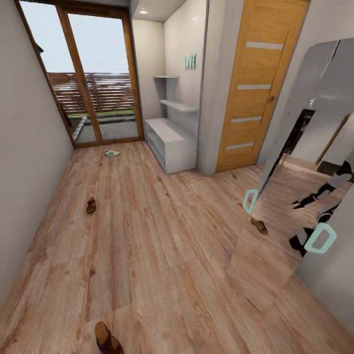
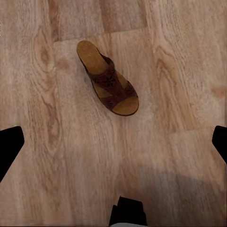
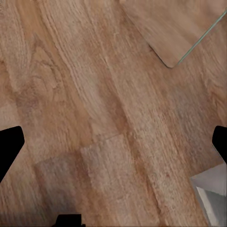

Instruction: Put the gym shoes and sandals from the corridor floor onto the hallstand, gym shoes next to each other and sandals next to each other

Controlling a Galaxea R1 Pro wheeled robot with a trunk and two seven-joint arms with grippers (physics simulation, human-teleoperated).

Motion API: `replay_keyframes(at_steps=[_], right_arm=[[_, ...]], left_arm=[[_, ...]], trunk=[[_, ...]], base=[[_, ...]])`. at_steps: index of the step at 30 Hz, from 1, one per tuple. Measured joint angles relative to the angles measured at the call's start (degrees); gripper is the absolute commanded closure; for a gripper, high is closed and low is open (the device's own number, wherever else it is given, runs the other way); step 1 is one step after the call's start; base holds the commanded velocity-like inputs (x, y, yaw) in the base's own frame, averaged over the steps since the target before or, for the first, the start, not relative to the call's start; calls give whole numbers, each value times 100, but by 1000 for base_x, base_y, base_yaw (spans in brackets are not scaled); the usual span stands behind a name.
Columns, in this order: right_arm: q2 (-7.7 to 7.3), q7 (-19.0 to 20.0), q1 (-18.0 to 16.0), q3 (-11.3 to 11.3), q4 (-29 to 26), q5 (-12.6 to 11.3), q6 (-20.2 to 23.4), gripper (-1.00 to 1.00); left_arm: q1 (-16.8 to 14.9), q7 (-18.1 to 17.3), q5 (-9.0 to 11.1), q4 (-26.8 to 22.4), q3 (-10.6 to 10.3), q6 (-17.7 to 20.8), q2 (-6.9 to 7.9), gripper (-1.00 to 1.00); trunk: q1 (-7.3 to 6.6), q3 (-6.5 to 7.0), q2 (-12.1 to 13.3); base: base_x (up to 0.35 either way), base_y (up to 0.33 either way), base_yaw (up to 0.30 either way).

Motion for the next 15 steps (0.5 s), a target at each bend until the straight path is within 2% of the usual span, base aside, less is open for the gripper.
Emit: replay_keyframes(at_steps=[15], right_arm=[[0,1,0,1,0,0,0,-100]], left_arm=[[0,0,0,0,-3,0,0,-100]], trunk=[[0,0,0]], base=[[0,-273,270]])
